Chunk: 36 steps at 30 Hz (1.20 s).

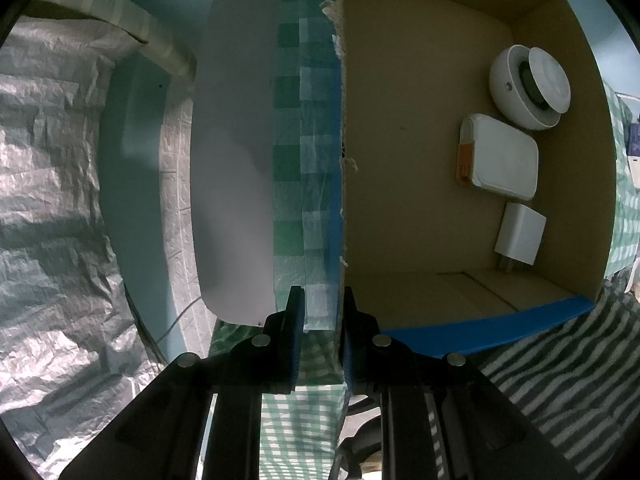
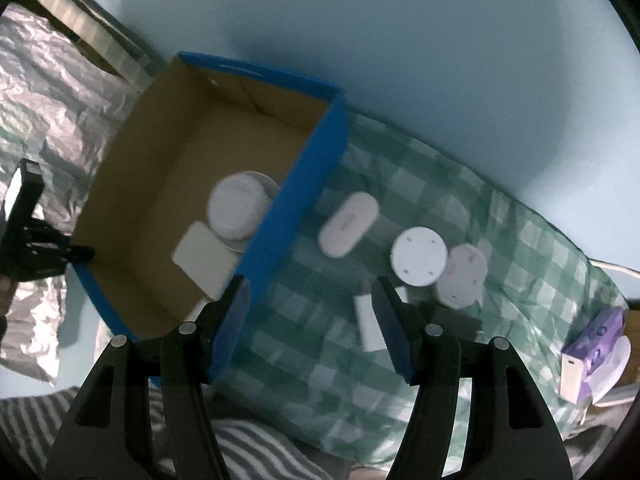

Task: Organize rigid objects
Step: 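Move the right gripper back over the cloth toward the white charger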

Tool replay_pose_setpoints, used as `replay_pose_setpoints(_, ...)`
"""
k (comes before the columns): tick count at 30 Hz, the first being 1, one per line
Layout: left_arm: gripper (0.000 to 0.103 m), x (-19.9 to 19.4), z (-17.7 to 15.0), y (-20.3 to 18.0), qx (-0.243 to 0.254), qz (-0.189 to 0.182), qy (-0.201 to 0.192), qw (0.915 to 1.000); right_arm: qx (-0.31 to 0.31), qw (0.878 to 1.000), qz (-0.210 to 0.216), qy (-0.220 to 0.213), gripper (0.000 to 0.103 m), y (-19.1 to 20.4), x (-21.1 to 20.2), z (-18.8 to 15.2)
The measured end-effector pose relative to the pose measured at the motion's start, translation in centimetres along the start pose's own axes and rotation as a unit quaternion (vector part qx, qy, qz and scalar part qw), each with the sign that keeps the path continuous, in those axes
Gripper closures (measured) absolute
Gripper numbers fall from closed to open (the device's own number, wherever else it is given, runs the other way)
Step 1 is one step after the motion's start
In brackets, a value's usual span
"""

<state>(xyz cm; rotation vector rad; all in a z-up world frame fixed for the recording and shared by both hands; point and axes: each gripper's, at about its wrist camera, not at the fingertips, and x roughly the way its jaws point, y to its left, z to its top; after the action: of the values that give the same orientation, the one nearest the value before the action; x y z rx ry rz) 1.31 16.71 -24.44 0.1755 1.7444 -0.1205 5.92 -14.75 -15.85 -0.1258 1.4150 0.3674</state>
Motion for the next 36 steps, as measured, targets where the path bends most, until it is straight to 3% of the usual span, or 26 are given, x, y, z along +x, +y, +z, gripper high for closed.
replay_pose_setpoints(11,0.086,0.1,0.0,0.0,-0.001,0.001,0.001,1.0,0.005,0.999,-0.024,0.047,0.039,-4.3,3.7,-1.1)
replay_pose_setpoints(20,0.086,0.0,0.0,0.1,-0.005,0.002,0.001,1.0,-0.036,0.994,-0.04,0.098,0.039,-4.4,8.6,-2.6)
replay_pose_setpoints(29,0.086,-0.1,0.0,0.2,-0.006,0.002,0.003,1.0,-0.045,0.993,-0.041,0.105,0.039,-4.3,10.3,-2.8)
replay_pose_setpoints(34,0.086,0.0,0.0,0.2,-0.007,0.003,0.002,1.0,-0.044,0.992,-0.04,0.114,0.042,-4.1,11.2,-2.4)
replay_pose_setpoints(36,0.086,0.0,0.0,0.2,-0.007,0.002,0.002,1.0,-0.047,0.99,-0.045,0.122,0.05,-3.8,11.8,-2.5)
